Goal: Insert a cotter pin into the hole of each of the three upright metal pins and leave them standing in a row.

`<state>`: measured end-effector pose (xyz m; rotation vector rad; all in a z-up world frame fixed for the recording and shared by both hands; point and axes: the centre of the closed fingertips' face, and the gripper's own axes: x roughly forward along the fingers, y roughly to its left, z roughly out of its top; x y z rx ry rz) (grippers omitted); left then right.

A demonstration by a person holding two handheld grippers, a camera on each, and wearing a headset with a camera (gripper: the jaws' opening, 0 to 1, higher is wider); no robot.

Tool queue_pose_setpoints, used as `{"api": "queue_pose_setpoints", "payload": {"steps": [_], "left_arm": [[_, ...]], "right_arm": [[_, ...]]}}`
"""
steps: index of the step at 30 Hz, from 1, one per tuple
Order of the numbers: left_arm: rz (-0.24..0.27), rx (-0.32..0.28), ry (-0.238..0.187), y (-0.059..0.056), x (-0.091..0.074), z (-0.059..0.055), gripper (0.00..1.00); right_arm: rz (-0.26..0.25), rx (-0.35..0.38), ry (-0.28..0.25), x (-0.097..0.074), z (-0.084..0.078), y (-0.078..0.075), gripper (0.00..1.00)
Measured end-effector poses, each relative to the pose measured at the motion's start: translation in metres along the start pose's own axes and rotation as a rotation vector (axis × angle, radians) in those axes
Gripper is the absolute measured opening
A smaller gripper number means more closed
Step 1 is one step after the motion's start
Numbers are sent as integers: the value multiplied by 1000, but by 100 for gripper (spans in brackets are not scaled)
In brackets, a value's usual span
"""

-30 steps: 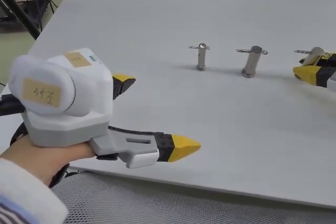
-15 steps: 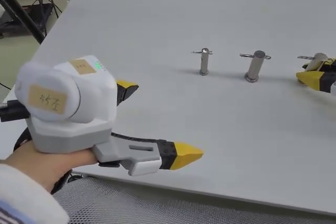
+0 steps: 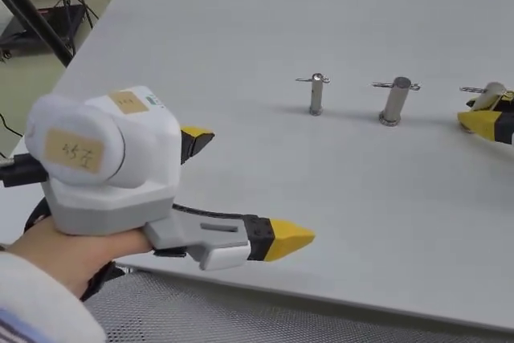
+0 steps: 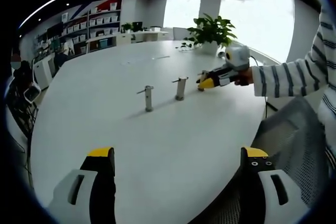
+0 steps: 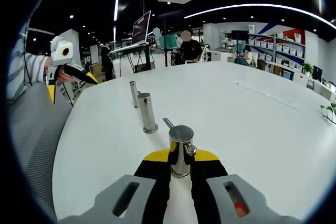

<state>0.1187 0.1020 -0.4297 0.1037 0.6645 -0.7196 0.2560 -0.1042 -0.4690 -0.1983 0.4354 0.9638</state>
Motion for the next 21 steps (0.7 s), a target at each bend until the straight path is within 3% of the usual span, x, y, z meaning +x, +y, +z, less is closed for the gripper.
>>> {"api": "queue_pose_setpoints", "payload": {"steps": [7,17,19,21], "left_arm": [[-4,7,16,-1,1,-3,99],[-20,-9,17,-7,4,-6,99],[-21,-12,14,-8,4,-5,99],[-23,-18,7,-8,5,-4,99]], "right_arm": [[2,6,-19,0,2,3,9],[2,-20,2,1,3,6,10],[-34,-18,2,-1,5,2,15],[-43,31,-64,-5,19,3,25]]}}
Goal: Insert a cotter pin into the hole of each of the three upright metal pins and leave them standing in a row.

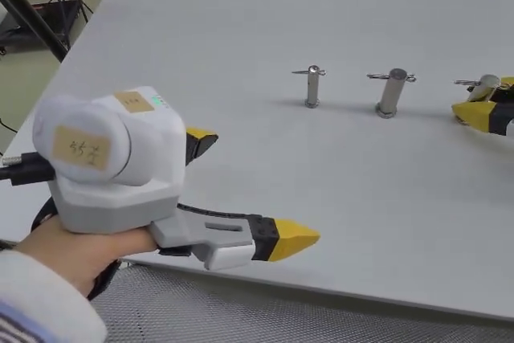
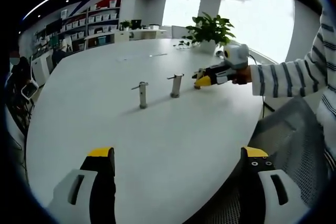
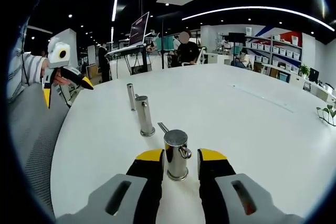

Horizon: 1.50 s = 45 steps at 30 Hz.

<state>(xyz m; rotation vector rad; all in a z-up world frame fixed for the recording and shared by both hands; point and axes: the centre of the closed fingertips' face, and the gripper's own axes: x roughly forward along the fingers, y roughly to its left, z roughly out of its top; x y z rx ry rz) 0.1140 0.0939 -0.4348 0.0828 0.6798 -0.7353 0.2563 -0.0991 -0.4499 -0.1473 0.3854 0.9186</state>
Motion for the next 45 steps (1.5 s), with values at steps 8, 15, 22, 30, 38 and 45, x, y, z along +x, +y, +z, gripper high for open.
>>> {"api": "queue_pose_setpoints", "payload": {"steps": [8,15,22,30,38,45], "left_arm": [[25,-34,-70,16,-3,20,99],[67,-115,-192,32,-8,44,99],[95,-155,-217,44,-8,44,99],[99,-183,-207,47,-7,37,99],[104,-205,-216,50,-8,35,99],[102,-222,-206,51,-9,29,99]], "right_arm": [[-38,57,-53,-25,40,6,43],[-96,149,-99,-40,41,-6,53],[-127,208,-69,-51,37,6,74],[-153,243,-27,-57,34,24,90],[-215,290,11,-58,34,39,99],[-253,373,20,-62,31,50,98]]}}
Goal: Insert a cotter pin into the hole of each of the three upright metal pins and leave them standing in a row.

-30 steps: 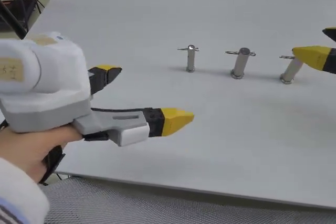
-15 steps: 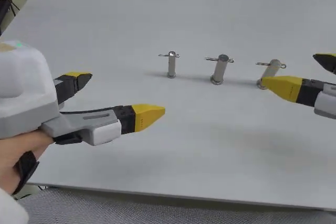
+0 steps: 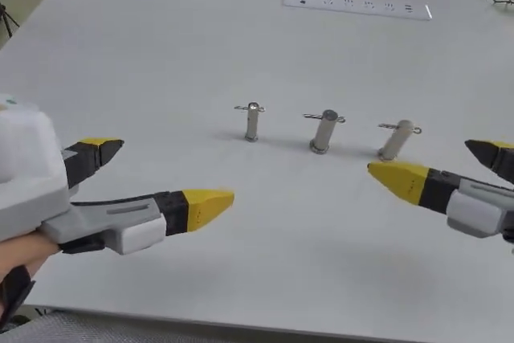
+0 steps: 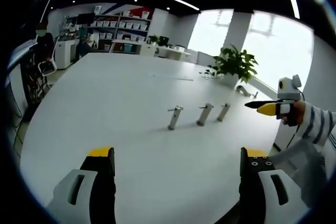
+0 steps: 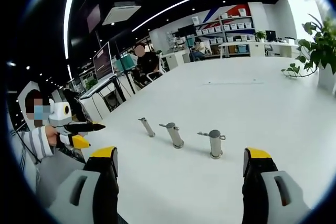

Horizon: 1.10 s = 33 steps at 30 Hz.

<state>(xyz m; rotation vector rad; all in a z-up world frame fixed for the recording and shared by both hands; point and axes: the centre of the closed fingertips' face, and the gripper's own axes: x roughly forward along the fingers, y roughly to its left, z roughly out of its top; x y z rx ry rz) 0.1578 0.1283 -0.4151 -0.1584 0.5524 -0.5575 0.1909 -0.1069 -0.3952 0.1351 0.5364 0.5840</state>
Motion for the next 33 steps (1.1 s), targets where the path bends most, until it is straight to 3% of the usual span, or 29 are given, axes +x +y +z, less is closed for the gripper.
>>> {"api": "queue_pose_setpoints", "payload": {"steps": [5,10,15,23,33], "left_arm": [[-1,-2,19,-1,0,-7,99],[9,-3,33,-1,-2,-10,99],[15,-13,35,0,-2,-10,99],[24,-23,55,4,-3,-14,99],[36,-34,74,6,-3,-18,99]], "right_arm": [[-34,12,21,-5,-7,3,98],[-56,-19,83,-6,-16,6,98],[-64,22,70,-5,-16,11,98],[-76,37,103,-6,-32,14,98],[-89,43,95,-1,-29,13,96]]}}
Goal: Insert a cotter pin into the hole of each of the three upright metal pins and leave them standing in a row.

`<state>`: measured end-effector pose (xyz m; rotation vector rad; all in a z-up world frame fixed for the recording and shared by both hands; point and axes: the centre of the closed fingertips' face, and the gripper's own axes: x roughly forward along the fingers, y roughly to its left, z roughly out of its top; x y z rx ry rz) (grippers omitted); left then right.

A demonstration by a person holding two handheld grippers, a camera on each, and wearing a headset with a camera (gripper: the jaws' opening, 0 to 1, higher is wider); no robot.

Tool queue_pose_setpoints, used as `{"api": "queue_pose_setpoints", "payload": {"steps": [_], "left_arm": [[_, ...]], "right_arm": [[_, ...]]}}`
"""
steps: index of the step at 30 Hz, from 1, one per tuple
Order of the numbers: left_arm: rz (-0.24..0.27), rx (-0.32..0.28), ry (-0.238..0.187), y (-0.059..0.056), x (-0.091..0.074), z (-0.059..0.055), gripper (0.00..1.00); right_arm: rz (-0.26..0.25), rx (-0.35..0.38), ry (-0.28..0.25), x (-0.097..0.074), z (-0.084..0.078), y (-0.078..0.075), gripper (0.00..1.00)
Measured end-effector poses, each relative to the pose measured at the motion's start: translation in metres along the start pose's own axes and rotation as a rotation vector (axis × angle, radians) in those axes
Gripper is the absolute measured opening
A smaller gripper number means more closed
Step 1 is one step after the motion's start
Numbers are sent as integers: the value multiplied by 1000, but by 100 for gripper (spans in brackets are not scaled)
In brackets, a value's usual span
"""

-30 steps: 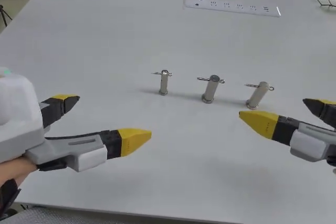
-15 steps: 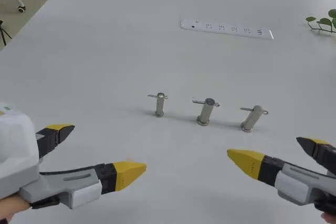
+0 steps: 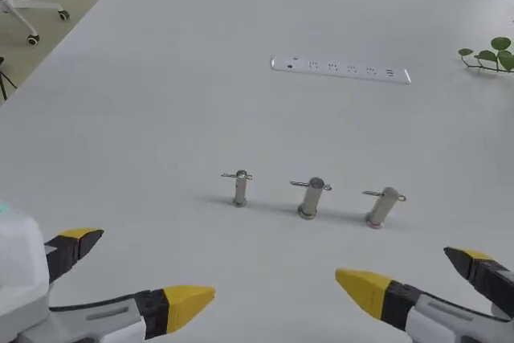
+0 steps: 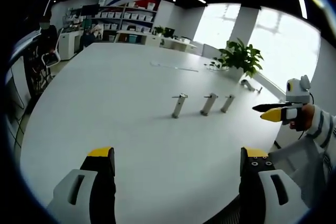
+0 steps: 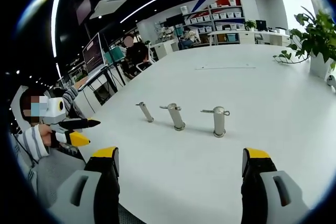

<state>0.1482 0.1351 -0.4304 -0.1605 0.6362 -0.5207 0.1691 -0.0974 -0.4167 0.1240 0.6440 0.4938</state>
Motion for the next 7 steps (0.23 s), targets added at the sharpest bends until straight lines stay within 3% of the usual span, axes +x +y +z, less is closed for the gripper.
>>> {"api": "queue_pose_setpoints", "payload": {"steps": [7], "left_arm": [[3,7,23,1,1,-4,99]], "right_arm": [[5,-2,27,4,-3,-1,95]]}}
